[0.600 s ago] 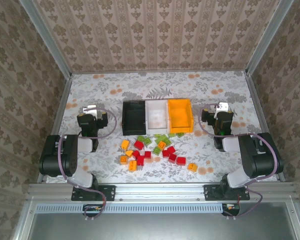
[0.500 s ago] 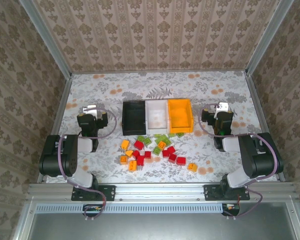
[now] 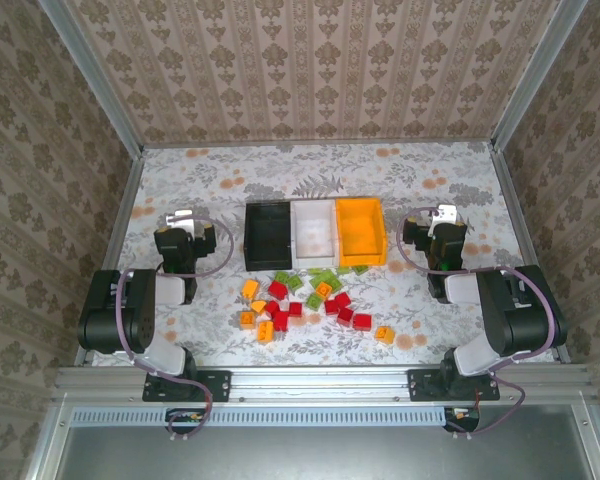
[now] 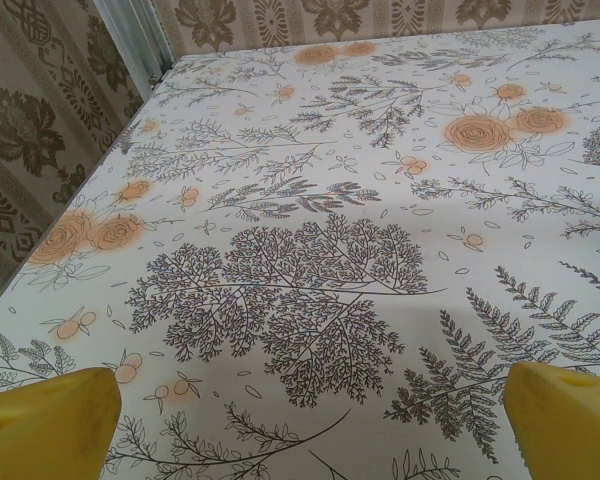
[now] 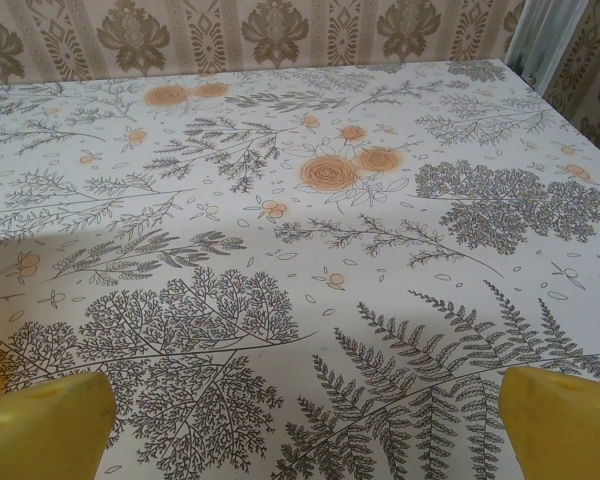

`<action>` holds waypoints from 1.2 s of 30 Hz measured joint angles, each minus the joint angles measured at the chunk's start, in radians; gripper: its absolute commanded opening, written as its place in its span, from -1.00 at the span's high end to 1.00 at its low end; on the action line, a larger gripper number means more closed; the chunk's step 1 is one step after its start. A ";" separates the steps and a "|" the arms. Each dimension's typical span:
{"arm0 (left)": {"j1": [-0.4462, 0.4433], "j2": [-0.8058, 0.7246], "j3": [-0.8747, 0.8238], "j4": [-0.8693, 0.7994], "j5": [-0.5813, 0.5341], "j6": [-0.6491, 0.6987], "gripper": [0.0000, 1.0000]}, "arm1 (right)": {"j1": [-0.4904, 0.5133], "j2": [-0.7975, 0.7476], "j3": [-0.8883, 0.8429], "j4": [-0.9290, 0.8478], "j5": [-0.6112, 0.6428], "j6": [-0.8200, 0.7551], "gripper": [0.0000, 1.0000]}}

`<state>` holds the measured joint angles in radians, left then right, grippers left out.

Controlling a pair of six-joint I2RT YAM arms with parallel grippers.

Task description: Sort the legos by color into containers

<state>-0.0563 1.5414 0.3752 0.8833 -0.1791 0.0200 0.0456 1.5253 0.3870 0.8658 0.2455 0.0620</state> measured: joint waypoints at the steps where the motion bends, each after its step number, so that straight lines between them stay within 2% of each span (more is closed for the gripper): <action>1: 0.000 0.000 0.000 0.000 0.000 0.000 -0.99 | 0.000 0.000 0.000 0.000 0.000 0.000 -1.00; 28: 0.000 0.000 0.000 0.000 -0.002 0.000 -1.00 | -0.008 -0.002 0.000 -0.004 -0.018 0.001 -1.00; 32: -0.002 -0.030 0.000 -0.033 -0.028 0.000 -1.00 | -0.011 -0.076 0.026 -0.144 -0.017 0.010 -1.00; 36: -0.008 -0.142 0.009 -0.121 -0.084 -0.001 -1.00 | -0.006 -0.190 0.127 -0.324 -0.005 0.040 -1.00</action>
<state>-0.0639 1.3994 0.3843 0.7624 -0.2634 0.0189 0.0395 1.3350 0.5144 0.5419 0.2401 0.1024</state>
